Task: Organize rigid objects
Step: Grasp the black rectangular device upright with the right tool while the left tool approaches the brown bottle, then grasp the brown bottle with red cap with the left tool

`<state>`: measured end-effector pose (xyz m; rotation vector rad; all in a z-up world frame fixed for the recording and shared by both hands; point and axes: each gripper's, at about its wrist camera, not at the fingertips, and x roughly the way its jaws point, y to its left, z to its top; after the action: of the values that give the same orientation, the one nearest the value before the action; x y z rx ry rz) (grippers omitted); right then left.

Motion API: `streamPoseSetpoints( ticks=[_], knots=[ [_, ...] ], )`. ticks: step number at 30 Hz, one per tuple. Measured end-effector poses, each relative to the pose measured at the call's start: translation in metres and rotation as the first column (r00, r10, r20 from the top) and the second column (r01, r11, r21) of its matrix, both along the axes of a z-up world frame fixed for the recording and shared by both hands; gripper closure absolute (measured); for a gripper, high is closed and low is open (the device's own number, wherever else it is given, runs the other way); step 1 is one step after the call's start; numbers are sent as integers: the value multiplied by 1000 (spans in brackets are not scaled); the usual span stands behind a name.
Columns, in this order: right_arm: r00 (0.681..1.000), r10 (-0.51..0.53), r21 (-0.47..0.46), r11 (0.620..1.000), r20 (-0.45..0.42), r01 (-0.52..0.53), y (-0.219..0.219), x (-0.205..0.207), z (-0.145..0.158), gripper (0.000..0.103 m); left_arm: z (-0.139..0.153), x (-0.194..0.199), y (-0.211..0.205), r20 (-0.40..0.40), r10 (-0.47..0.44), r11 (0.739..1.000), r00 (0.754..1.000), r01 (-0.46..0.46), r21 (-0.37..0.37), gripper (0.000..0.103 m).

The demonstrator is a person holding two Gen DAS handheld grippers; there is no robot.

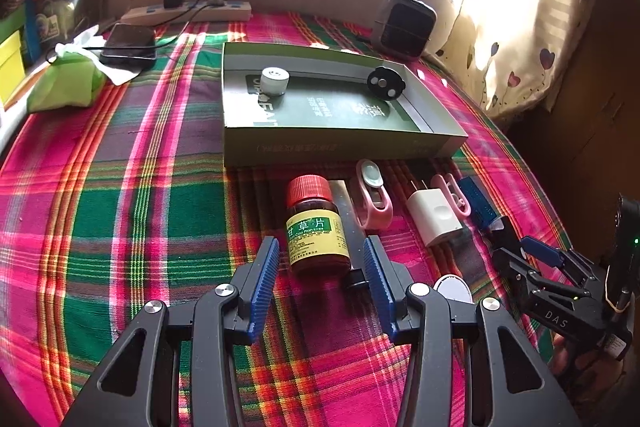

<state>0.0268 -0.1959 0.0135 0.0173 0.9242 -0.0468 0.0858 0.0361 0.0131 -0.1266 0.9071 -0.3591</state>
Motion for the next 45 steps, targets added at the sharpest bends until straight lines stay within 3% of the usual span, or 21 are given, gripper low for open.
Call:
streamPoseSetpoints(
  ticks=[11, 18, 22, 28, 34, 45],
  knots=[
    [1000, -16, 7, 1000, 21, 16, -21, 4, 0, 39, -7, 13, -5, -15, 38, 998, 999, -37, 49, 60],
    [999, -12, 8, 1000, 40, 12, -28, 2, 0, 50, -8, 17, -3, 5, 72, 994, 997, -72, 84, 60],
    [998, -21, 12, 1000, 52, 20, -34, 1, 1, 65, -8, 20, -4, 12, 76, 992, 997, -77, 97, 60],
    [998, -26, 27, 999, 55, 25, -40, 2, 1, 73, -8, 23, -5, 17, 89, 991, 996, -90, 99, 60],
    [998, -24, 37, 999, 57, 22, -41, 2, 1, 74, -8, 23, -3, 23, 113, 987, 993, -114, 111, 72],
    [998, -24, 39, 999, 58, 22, -41, 2, 1, 74, -9, 23, -1, 22, 116, 988, 993, -118, 101, 72]
  ],
)
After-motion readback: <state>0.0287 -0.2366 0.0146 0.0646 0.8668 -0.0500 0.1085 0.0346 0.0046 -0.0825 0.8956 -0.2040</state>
